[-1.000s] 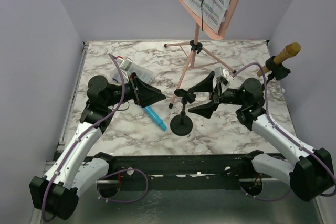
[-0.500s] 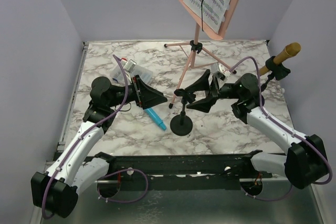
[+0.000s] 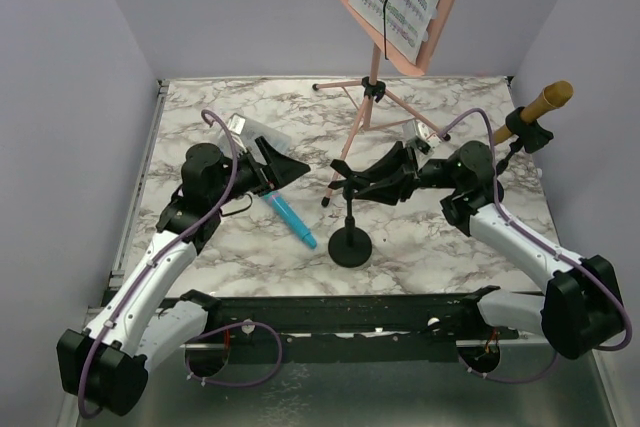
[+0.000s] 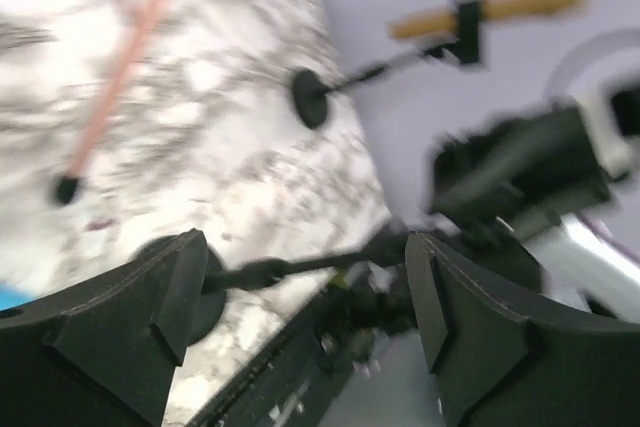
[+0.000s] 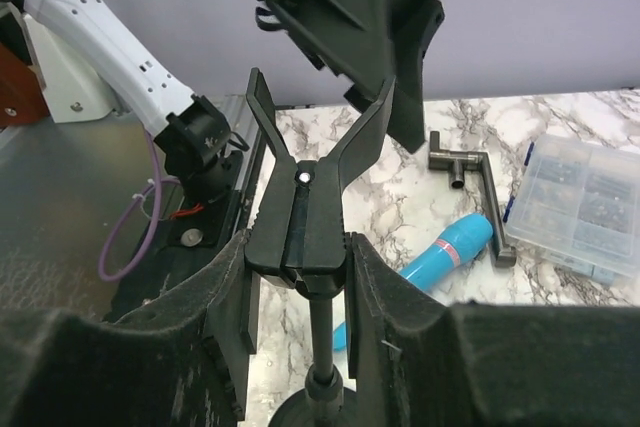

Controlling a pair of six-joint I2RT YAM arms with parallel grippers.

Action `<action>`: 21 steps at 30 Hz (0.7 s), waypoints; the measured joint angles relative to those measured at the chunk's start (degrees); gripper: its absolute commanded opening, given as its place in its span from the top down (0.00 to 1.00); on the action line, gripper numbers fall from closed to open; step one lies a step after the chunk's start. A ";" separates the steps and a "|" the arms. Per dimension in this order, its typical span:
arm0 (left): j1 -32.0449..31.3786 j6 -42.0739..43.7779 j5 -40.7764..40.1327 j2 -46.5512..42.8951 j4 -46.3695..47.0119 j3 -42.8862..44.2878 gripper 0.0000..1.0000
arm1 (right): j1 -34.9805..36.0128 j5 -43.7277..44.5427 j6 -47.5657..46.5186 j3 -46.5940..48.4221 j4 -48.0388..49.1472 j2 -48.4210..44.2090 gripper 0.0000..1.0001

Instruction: Set up the instrument practice props

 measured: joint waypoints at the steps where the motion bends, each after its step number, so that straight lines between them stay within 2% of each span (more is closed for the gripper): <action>1: 0.00 -0.50 -5.53 0.20 -4.11 0.39 0.19 | 0.00 -0.02 -0.07 -0.07 -0.09 -0.11 1.00; 6: 0.02 -3.61 -21.57 5.46 -14.25 0.59 0.23 | 0.00 0.00 -0.46 -0.70 0.13 -0.63 1.00; 9: 0.00 -6.97 -28.63 13.31 -17.84 0.83 0.23 | 0.00 0.11 -0.46 -1.03 0.22 -0.92 1.00; 15: 0.00 -12.57 -38.60 28.00 -22.62 5.27 0.20 | 0.00 0.44 -0.48 -1.40 0.42 -1.29 1.00; 21: 0.00 -21.44 -45.72 37.86 -27.12 11.69 0.21 | 0.00 0.52 -0.92 -1.57 0.07 -1.77 1.00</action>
